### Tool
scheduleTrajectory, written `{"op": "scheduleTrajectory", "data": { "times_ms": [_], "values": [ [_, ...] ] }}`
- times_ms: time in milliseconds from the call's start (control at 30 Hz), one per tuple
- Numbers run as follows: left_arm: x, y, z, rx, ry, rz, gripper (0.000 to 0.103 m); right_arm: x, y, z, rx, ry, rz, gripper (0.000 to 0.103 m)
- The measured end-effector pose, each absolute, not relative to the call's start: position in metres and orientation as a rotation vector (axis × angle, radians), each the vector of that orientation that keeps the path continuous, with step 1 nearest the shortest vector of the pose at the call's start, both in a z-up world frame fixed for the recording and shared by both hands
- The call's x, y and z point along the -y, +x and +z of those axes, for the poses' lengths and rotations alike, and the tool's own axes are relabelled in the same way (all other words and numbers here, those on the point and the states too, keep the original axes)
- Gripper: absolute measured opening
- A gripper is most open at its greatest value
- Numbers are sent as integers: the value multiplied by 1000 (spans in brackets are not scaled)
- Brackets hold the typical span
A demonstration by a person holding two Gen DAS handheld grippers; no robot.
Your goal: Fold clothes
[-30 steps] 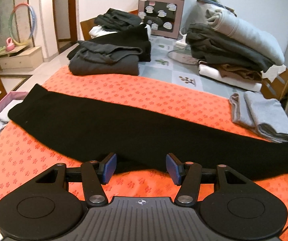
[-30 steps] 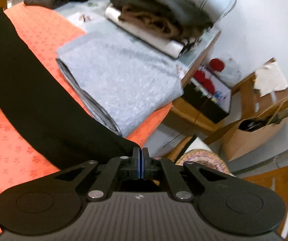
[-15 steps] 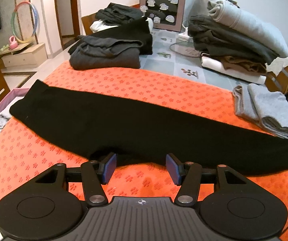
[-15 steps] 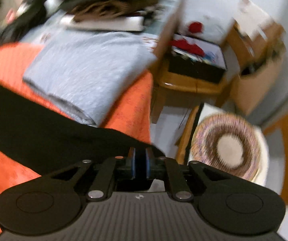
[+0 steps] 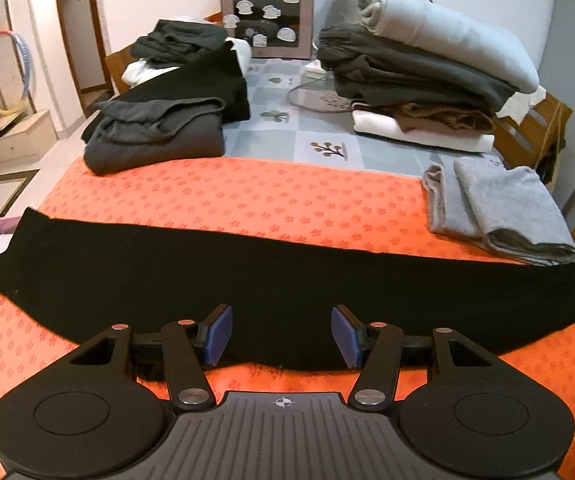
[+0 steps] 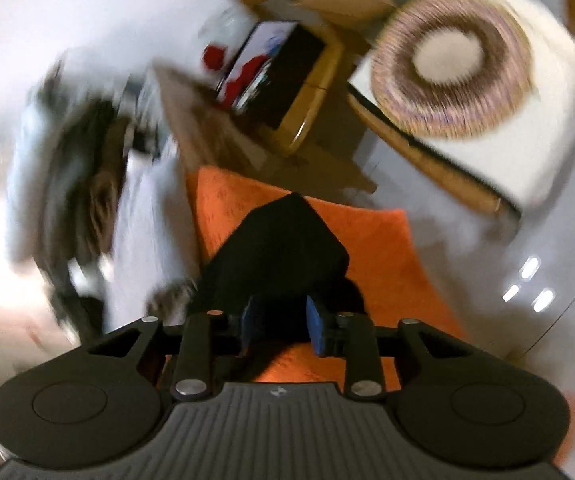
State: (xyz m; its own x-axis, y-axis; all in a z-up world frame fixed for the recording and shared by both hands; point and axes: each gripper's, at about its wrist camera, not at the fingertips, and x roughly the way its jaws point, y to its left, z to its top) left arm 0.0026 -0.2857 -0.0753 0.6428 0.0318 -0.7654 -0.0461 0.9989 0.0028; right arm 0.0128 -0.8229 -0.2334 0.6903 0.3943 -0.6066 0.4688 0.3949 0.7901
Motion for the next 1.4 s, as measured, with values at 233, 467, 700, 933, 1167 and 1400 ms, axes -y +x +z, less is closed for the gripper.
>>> {"op": "scheduleTrajectory", "data": {
  "times_ms": [233,467,700,933,1167,1400],
  "values": [
    [301,16,-73,-882,25,0,58,825,4,-277,-800,1479,-185,37],
    [314,18,-73,-878,47,-23,58,819,-12,-289,-659,1690,-197,5],
    [315,16,-73,-874,48,-26,58,824,-22,-276,-687,1667,-267,5],
    [311,13,-72,-865,37,-19,58,820,-30,-287,-749,1671,-335,47],
    [306,10,-72,-860,27,-10,58,809,-28,-300,-753,1784,-293,51],
    [302,7,-72,-854,13,-3,58,804,-21,-320,-723,1893,-299,53]
  ]
}}
